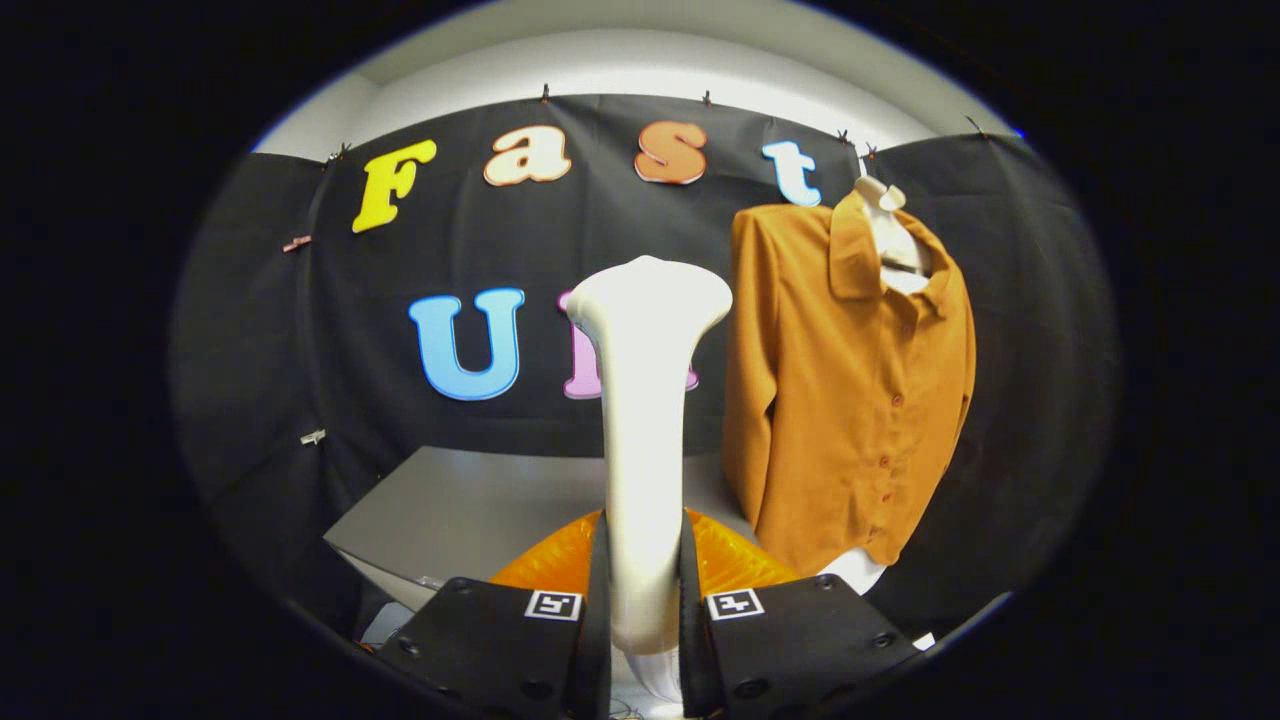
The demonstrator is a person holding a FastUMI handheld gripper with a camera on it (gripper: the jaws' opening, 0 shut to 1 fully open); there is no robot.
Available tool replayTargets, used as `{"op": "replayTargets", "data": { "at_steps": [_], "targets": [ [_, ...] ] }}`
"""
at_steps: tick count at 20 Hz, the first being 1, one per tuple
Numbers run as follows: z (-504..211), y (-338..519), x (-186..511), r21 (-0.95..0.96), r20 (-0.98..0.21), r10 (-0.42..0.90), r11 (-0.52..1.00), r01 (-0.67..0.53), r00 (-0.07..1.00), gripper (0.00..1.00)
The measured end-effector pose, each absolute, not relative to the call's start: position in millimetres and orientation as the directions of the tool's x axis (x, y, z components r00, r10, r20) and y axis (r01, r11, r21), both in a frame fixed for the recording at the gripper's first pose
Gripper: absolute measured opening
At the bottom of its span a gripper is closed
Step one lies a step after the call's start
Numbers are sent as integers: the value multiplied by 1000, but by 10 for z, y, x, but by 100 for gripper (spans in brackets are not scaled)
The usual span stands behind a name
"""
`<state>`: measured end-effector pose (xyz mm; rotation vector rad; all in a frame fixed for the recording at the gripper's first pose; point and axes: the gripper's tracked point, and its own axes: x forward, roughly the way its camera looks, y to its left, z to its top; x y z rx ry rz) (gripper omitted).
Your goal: Iron the clothes twice with a garment steamer, once on the left side and once on the right side.
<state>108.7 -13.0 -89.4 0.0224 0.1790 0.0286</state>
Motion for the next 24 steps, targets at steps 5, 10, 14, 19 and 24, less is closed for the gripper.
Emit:
{"op": "replayTargets", "data": {
  "at_steps": [5,10,14,19,24],
  "targets": [
    [-391,-537,852,37,-45,36,999,-34,998,31],
    [-71,-1032,748,5,68,35,999,-35,997,30],
    [28,-1446,838,19,140,16,1000,-19,990,30],
    [-112,-1839,1091,41,162,-24,999,18,986,30],
    [-401,-1931,1360,7,138,-30,1000,29,990,30]
  ]
}}
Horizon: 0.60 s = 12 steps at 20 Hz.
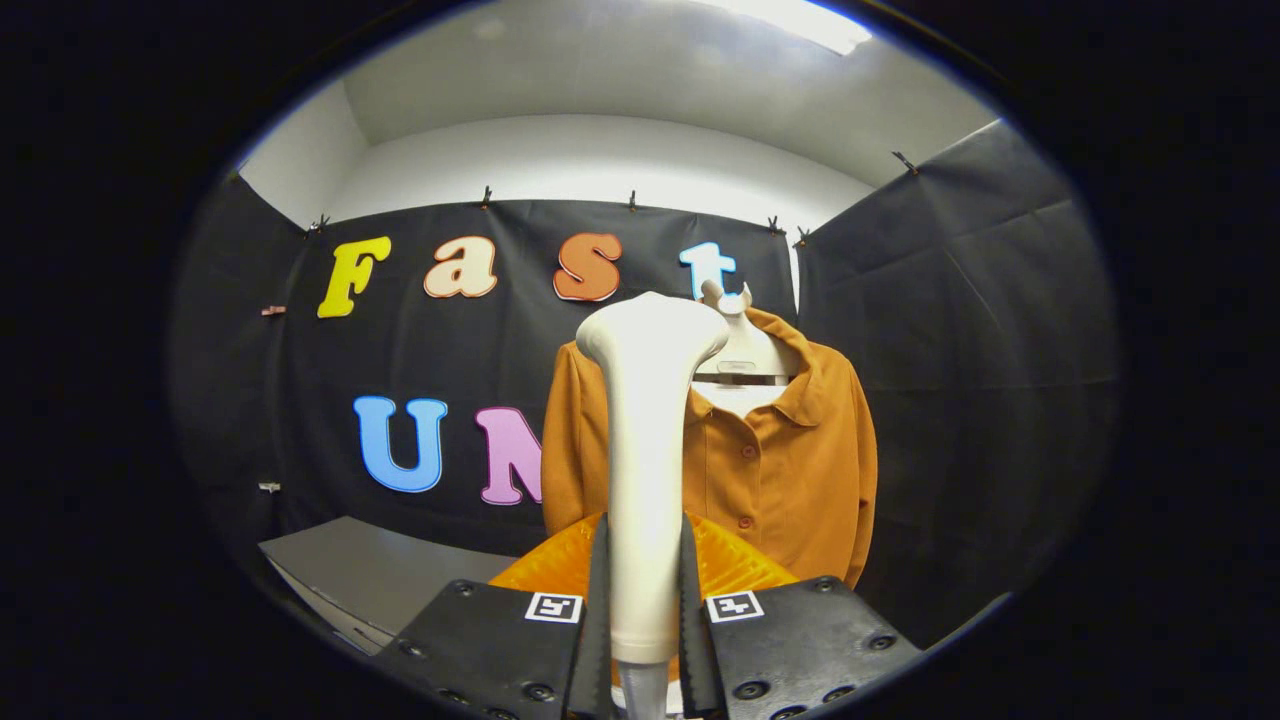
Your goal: Iron the clothes twice with a garment steamer, once on the left side and once on the right side.
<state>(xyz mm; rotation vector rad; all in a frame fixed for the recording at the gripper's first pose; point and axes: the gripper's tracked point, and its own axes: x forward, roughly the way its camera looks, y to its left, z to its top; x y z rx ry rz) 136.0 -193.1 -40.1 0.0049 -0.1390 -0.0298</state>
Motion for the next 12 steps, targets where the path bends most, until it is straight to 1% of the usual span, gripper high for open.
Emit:
{"op": "replayTargets", "data": {
  "at_steps": [6,12],
  "targets": [
    [-807,-1856,1654,-9,68,-17,1000,17,998,30],
    [-1253,-1998,1775,19,-26,-54,998,54,998,30]
  ]
}}
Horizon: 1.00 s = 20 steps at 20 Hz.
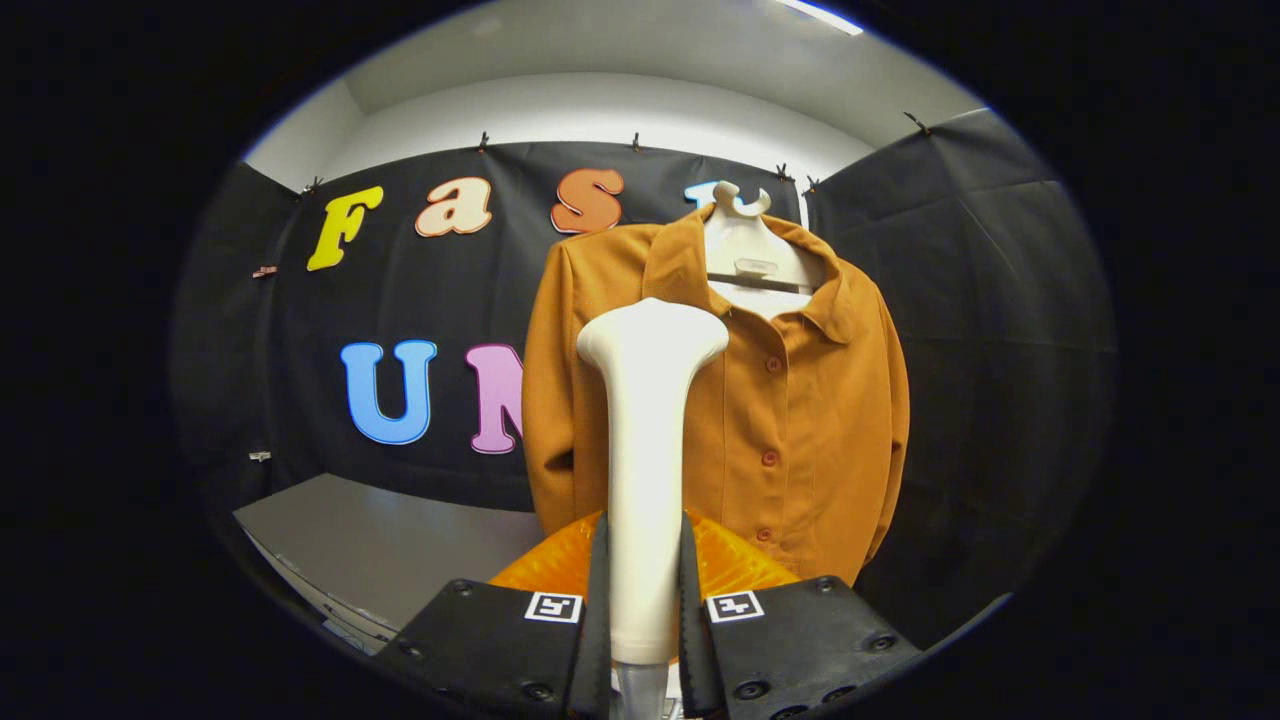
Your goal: Iron the clothes twice with a garment steamer, once on the left side and once on the right side.
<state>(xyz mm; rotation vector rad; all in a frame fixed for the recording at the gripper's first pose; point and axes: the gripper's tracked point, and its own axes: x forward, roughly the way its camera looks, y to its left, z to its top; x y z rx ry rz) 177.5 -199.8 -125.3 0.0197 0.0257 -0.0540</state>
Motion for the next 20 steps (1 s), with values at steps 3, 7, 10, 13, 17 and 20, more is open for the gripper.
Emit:
{"op": "replayTargets", "data": {
  "at_steps": [3,7,10,13,17,20],
  "targets": [
    [-1528,-2083,1752,54,-77,-56,997,60,995,31],
    [-1874,-2144,1701,49,-140,-61,996,69,988,31],
    [-2169,-2133,1576,61,-196,-56,996,69,979,31],
    [-2517,-2132,1518,58,-261,-61,995,79,964,31],
    [-3059,-2120,1345,62,-357,-57,995,84,932,31],
    [-3427,-2130,1227,64,-419,-60,993,95,906,31]
  ]
}}
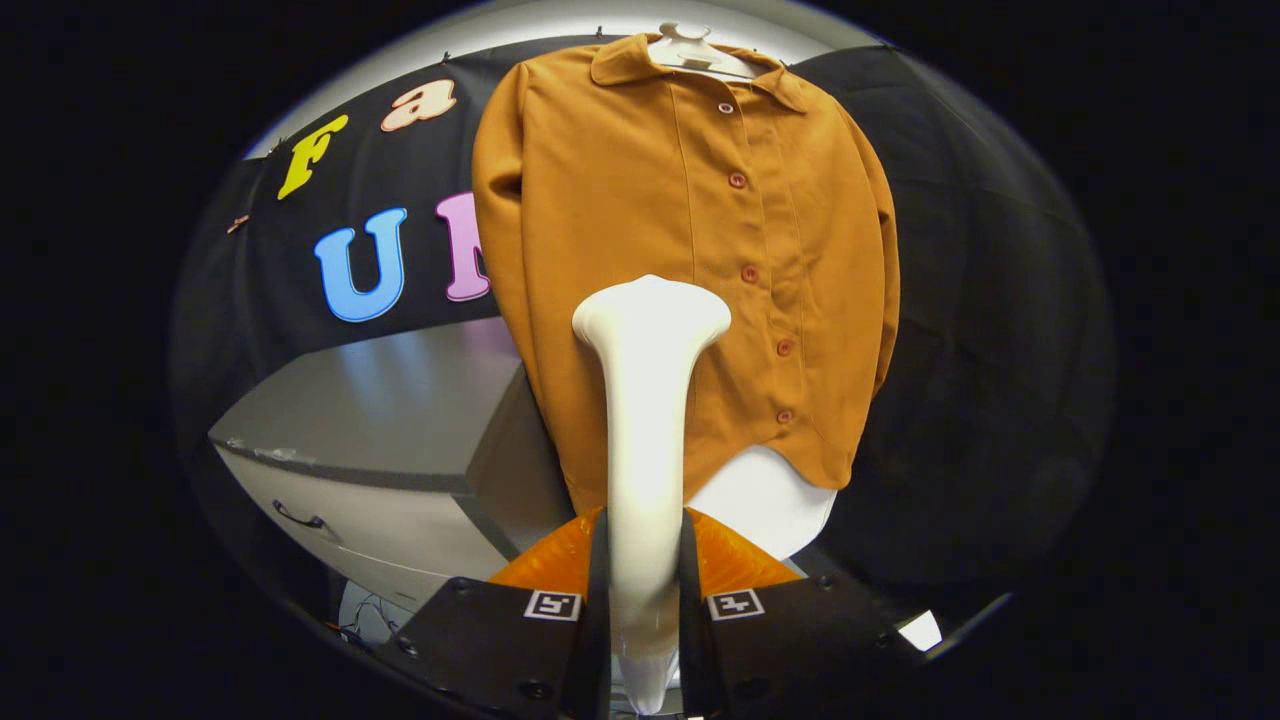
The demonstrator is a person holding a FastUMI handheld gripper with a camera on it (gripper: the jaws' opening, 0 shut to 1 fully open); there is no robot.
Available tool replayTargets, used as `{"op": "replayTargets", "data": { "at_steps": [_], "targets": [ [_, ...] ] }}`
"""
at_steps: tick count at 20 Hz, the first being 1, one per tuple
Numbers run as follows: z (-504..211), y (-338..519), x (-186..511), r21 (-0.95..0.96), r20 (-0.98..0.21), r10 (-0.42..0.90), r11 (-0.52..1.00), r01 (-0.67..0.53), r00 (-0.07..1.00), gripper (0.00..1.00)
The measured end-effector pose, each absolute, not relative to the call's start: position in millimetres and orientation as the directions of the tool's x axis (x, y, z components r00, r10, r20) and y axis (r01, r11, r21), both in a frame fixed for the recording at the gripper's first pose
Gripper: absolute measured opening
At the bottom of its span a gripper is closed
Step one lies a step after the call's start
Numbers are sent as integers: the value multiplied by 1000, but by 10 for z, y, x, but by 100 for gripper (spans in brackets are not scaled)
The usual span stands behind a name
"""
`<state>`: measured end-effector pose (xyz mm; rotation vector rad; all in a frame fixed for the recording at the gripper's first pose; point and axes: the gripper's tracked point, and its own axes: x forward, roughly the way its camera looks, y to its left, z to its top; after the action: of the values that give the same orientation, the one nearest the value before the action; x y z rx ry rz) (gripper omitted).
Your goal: Iron the clothes twice with a garment steamer, once on the left side and once on the right side.
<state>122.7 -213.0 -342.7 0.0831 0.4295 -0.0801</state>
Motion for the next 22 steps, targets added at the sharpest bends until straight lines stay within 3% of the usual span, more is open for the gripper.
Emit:
{"op": "replayTargets", "data": {
  "at_steps": [5,11,17,22],
  "targets": [
    [-3886,-2215,991,74,-505,-71,989,126,860,31],
    [-3816,-2325,653,89,-495,-58,989,117,867,31],
    [-3298,-2391,461,121,-417,-45,987,104,908,31],
    [-2502,-2532,447,99,-265,-56,991,85,963,31]
  ]
}}
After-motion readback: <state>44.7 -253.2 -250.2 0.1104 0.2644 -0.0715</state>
